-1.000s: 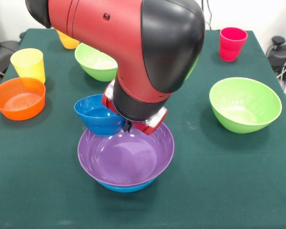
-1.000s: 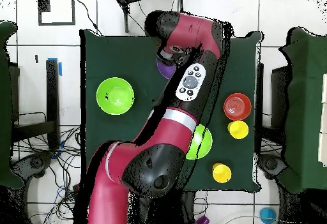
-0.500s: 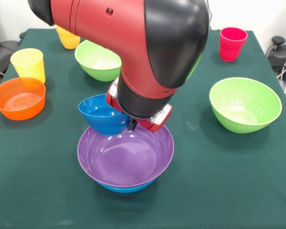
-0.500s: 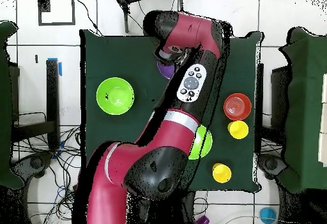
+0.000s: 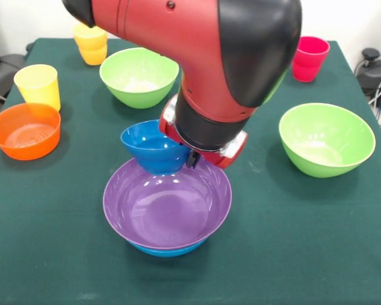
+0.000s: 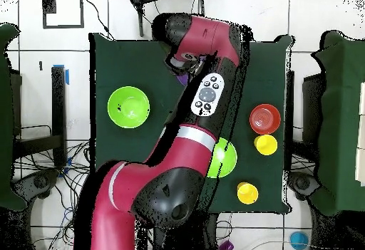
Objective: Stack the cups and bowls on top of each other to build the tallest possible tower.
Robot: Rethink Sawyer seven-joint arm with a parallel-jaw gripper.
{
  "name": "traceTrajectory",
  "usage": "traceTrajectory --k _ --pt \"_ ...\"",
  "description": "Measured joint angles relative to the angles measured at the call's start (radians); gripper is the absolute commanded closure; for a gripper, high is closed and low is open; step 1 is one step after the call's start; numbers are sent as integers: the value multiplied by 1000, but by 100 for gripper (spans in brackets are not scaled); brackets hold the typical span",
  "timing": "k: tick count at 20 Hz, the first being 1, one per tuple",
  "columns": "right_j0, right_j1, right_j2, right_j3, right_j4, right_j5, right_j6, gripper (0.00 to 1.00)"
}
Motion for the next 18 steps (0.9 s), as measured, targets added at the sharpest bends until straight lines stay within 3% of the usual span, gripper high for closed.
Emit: traceTrajectory --k 18 --pt "1 44 36 -50 -23 -2 0 100"
